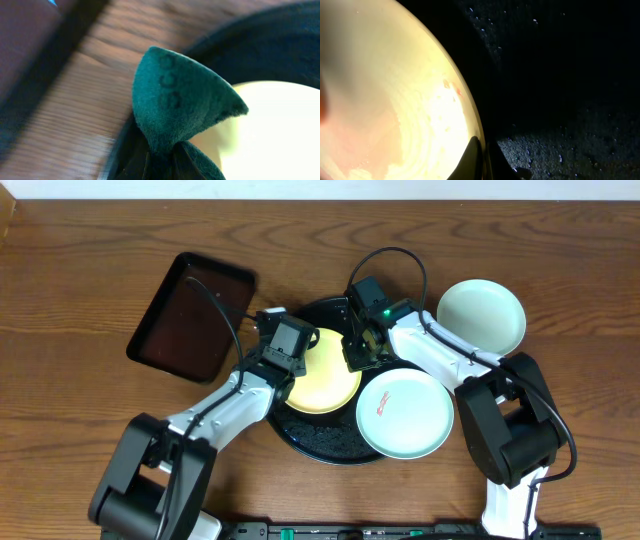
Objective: Clean dirty plates on tray and stack at the side
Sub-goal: 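Scrub the yellow plate with the sponge in the left gripper, then lift the sponge away to the tray and raise the yellow plate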
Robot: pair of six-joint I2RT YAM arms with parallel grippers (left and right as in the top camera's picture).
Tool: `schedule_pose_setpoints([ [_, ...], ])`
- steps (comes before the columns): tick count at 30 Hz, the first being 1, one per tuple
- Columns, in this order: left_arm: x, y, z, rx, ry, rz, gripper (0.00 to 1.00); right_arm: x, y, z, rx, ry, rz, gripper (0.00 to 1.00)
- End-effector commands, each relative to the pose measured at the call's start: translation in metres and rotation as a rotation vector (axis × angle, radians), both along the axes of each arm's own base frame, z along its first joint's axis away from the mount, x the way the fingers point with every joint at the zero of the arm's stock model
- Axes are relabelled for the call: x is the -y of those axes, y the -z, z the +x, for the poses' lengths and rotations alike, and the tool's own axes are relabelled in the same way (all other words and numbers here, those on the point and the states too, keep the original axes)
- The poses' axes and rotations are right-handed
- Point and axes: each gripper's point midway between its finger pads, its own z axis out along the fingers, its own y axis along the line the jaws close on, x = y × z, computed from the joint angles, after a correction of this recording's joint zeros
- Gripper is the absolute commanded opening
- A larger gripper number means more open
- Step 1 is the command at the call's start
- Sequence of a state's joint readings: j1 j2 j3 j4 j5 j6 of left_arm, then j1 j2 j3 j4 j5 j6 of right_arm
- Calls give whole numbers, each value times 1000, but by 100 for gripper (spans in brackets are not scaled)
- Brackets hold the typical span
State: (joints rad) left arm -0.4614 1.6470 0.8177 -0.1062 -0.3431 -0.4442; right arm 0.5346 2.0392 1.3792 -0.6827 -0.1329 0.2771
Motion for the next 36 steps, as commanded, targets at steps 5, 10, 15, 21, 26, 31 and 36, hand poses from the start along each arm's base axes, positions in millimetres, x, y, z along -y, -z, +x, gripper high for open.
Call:
schedule_pose_setpoints([
  [5, -35, -59, 8, 165, -78, 126, 7, 13, 6, 4, 10, 12, -57, 1],
  [10, 3, -88, 4, 199, -6, -194, 8, 9, -8, 12, 34, 8, -44, 1],
  [15, 33, -106, -6, 154, 58, -491, 8, 0, -43, 27, 124, -41, -11, 1],
  [21, 8, -94, -9, 92, -9, -497, 7, 20, -90, 45, 265, -7, -105, 1],
  [26, -43, -85, -7, 73, -156, -477, 8, 39, -117, 50, 357, -25, -206, 1],
  [31, -89, -76, -12, 47, -292, -466, 8, 57, -146, 55, 489, -21, -370, 1],
  [36, -106, -73, -15, 43, -343, -468, 8, 58, -184, 52, 642, -51, -546, 1],
])
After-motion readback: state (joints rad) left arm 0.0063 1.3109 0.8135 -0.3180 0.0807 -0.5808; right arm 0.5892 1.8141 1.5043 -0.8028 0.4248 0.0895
